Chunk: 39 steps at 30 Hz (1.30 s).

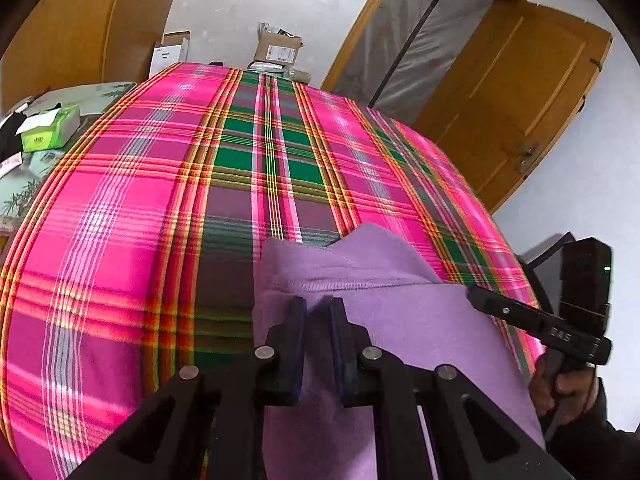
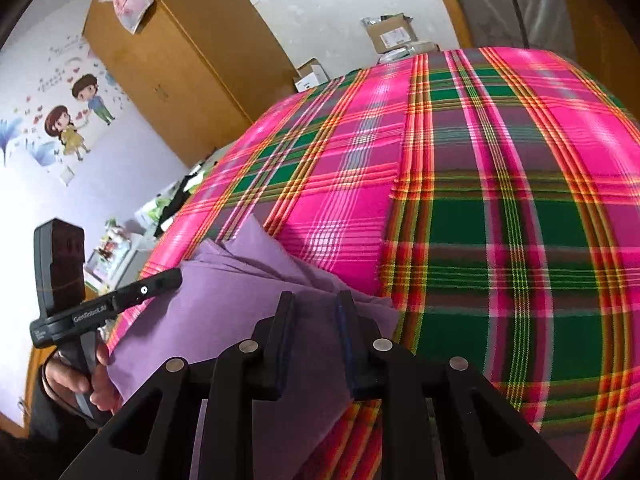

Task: Fold clothes
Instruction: 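Press the folded garment with the left gripper while the right gripper smooths it, then smooth the folded garment's edges with both open grippers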

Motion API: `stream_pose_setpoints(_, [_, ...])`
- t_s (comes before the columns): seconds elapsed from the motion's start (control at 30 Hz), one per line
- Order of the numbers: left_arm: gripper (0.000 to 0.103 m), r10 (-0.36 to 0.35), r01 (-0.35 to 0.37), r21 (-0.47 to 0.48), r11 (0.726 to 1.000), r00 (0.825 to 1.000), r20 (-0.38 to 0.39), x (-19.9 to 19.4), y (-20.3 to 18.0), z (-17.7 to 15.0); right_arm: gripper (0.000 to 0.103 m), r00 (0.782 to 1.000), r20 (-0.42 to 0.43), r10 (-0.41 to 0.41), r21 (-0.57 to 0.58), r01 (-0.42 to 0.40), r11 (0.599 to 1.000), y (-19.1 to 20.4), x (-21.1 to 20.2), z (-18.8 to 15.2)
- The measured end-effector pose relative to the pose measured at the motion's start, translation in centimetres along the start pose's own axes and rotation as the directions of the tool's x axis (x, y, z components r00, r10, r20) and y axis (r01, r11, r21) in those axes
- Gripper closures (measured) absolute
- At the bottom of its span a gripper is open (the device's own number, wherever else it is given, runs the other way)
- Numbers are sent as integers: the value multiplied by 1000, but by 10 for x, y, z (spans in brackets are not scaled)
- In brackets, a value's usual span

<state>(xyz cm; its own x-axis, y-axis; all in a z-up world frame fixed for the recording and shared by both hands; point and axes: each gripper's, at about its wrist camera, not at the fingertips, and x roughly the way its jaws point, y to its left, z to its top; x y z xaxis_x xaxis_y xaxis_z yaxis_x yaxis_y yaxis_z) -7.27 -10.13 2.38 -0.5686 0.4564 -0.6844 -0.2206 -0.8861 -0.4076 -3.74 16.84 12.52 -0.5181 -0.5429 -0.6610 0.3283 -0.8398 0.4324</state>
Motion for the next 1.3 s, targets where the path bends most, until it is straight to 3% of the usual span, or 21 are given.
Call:
stream_pose_setpoints(0.23, [90, -9, 11, -27, 1000, 999, 49, -45, 8, -47, 79, 994, 68, 85, -68, -81, 994, 20, -44, -22])
stream_pose_setpoints(0.37, [86, -6, 11, -89, 996, 999, 54, -55, 22, -72, 79, 991, 32, 130, -158, -123, 980, 47, -52, -47])
stream_pose_setpoints(0.67, [85, -1, 3, -17, 1000, 992, 125, -88, -2, -79, 79, 997, 37, 71, -310, -56, 949, 79, -76, -87])
stream_pose_setpoints(0.77, [85, -22, 23, -4, 1000, 994, 106, -81, -5, -83, 79, 997, 40, 73, -329, -56, 943, 87, -80, -98])
stream_pose_setpoints(1.0, [85, -61, 67, -52, 996, 993, 99, -71, 4, -96, 87, 997, -42, -66, -374, 45, 927, 84, -65, -118])
stream_pose_setpoints(1.2, [85, -24, 27, -26, 999, 995, 94, -80, -3, -97, 87, 1000, 10, -13, -385, 15, 923, 93, -85, -107])
stream_pose_setpoints(1.3, [85, -29, 31, -34, 999, 997, 70, -74, 1, -100, 87, 997, -71, -40, -381, 11, 925, 83, -62, -111])
